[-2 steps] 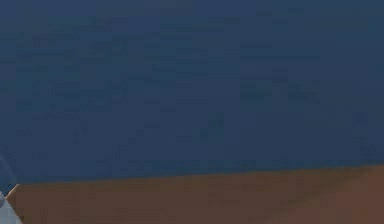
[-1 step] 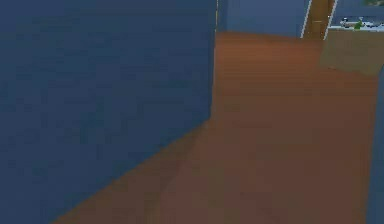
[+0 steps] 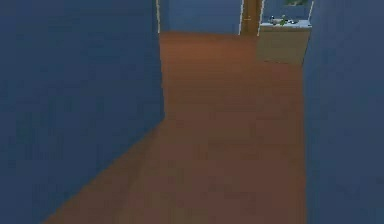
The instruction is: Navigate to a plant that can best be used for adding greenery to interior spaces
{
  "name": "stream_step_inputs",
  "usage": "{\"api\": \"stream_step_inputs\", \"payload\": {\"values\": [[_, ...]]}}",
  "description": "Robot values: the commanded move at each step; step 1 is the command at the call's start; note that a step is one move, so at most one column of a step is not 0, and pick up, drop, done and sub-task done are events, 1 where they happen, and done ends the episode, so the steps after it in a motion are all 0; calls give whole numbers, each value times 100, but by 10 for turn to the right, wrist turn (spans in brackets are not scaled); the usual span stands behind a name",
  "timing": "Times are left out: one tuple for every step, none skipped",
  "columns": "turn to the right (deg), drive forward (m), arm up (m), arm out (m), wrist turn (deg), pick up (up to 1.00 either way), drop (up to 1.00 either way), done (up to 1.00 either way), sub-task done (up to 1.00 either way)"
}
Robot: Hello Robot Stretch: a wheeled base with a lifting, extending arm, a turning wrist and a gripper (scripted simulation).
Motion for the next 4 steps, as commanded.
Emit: {"api": "stream_step_inputs", "payload": {"values": [[0,100,0,0,0,0,0,0,0],[0,100,0,0,0,0,0,0,0],[0,40,0,0,0,0,0,0,0],[450,0,0,0,0,0,0,0,0]]}}
